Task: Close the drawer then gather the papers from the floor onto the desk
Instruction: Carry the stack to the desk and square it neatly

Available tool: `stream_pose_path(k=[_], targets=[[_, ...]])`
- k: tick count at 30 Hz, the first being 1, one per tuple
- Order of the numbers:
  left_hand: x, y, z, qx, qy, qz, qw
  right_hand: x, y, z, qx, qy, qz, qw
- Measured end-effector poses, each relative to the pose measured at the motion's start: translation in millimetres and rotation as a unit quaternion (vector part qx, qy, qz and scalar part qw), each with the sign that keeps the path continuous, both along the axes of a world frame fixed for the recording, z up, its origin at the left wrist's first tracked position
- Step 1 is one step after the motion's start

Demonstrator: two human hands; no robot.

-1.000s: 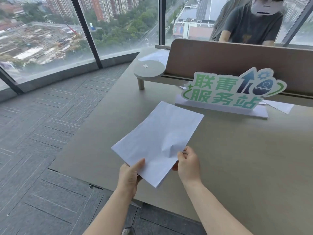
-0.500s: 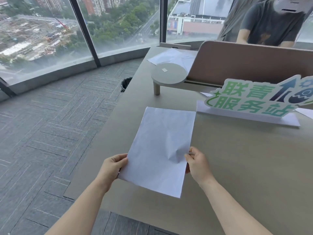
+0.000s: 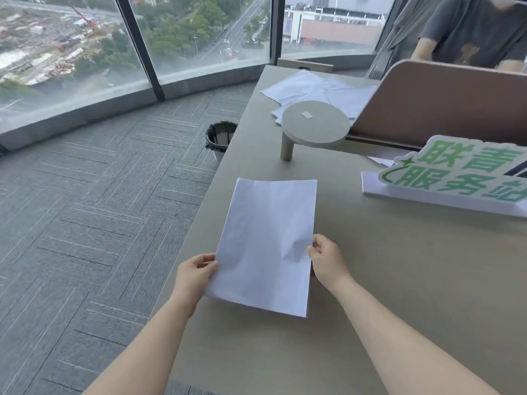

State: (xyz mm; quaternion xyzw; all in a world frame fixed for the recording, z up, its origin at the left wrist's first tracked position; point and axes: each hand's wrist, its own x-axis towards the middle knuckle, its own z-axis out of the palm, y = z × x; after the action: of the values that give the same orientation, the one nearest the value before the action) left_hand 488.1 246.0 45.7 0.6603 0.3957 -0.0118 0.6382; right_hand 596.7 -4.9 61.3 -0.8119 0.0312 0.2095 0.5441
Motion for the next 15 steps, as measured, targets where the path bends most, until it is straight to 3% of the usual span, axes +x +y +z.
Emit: stream_pose_path(k=[15], targets=[[21.2,13.5,-16.8,0.086,0.036,-0.024,0.995,21.1,20.8,-44.2,-0.061,0.011,-0.016,0.998]])
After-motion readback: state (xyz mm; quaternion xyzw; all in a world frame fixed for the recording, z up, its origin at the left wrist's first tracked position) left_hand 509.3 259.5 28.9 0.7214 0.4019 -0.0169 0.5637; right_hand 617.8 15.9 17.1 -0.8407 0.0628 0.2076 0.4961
